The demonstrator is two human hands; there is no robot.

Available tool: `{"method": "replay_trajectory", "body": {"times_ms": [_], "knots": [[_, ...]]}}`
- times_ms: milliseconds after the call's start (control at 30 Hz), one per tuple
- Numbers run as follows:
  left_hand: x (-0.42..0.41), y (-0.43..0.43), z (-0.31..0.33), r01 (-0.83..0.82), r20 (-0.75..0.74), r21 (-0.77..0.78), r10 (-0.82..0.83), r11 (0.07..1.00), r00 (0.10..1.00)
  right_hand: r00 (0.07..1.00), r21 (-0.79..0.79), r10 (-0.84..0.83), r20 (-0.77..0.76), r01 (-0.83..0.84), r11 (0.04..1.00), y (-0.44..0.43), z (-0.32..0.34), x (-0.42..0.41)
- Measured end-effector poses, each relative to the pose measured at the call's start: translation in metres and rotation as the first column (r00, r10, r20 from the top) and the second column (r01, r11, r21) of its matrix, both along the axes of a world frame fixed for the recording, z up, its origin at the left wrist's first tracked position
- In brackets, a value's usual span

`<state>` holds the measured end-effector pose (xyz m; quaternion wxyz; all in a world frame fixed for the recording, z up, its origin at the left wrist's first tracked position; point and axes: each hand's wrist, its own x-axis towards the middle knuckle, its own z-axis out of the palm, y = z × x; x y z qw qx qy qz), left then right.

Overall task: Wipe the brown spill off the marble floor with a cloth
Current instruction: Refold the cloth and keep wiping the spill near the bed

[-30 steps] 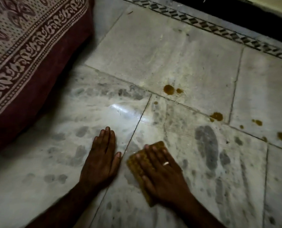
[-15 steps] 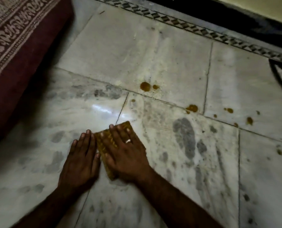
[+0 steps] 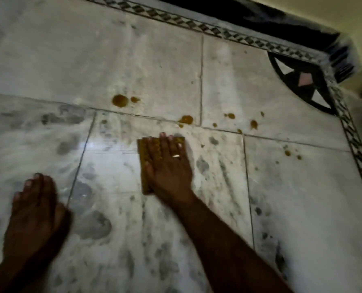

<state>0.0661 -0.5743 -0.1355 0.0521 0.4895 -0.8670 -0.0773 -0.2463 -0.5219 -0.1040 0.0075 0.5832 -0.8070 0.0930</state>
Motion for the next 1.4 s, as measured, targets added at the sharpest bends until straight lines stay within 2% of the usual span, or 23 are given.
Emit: {"method": "replay_trajectory", "body": {"times_ms": [67,167,233,400,467,567,633,733,900,967,1033,1200,1300,1400], "knots": [[-0.029,0.009,0.002,-0.032,-0.046,0.011,0.033,0.999,0.998,0.996,-0.065,0.078,0.039,-0.075,0.995,0.005,-0.002,0.017],[-0.090,0.021,0.008,0.088,-0.037,0.008,-0.088,0.996,0.995,0.978,-0.052,0.196,0.067,-0.193,0.980,0.049,0.002,0.029],[-0.121,0.020,0.009,0.143,-0.019,0.020,-0.142,0.990,0.990,0.977,-0.037,0.204,0.057,-0.202,0.979,0.086,0.000,0.021],[-0.166,0.016,0.008,0.193,0.008,0.012,-0.193,0.981,0.981,1.000,0.018,0.006,0.011,-0.007,1.000,0.133,-0.004,-0.044],[-0.178,0.015,0.008,0.216,0.010,0.000,-0.216,0.976,0.976,0.997,0.100,-0.077,0.005,0.076,0.992,0.116,-0.004,-0.066],[-0.189,0.013,0.008,0.254,0.025,-0.016,-0.254,0.967,0.967,0.981,0.130,-0.195,0.010,0.192,0.973,0.077,-0.001,-0.066],[-0.195,0.012,0.008,0.268,0.025,-0.019,-0.267,0.963,0.963,0.980,0.115,-0.199,0.006,0.197,0.974,0.058,-0.003,-0.050],[-0.200,0.011,0.008,0.307,0.018,-0.031,-0.306,0.951,0.952,0.996,0.063,-0.088,0.023,0.086,0.994,0.061,-0.005,-0.022],[-0.202,0.013,0.011,0.329,0.002,-0.001,-0.329,0.944,0.944,0.999,0.054,0.034,0.015,-0.034,0.998,0.135,-0.002,-0.023],[-0.208,0.015,0.012,0.319,0.000,-0.004,-0.319,0.948,0.948,1.000,0.052,-0.006,0.003,0.005,0.999,0.163,-0.003,-0.045],[-0.218,0.016,0.013,0.340,-0.006,-0.007,-0.340,0.940,0.940,0.991,0.076,-0.129,-0.021,0.130,0.989,0.170,-0.004,-0.073],[-0.259,0.023,0.013,0.445,-0.031,-0.008,-0.445,0.895,0.895,0.924,0.135,-0.383,-0.022,0.382,0.914,0.108,-0.001,-0.105],[-0.286,0.035,0.012,0.517,-0.056,-0.015,-0.517,0.856,0.854,0.941,0.108,-0.336,-0.050,0.339,0.934,0.096,-0.004,-0.101],[-0.297,0.055,0.010,0.614,-0.086,-0.063,-0.617,0.787,0.782,0.971,0.101,-0.238,-0.032,0.240,0.966,0.136,-0.004,-0.098]]}}
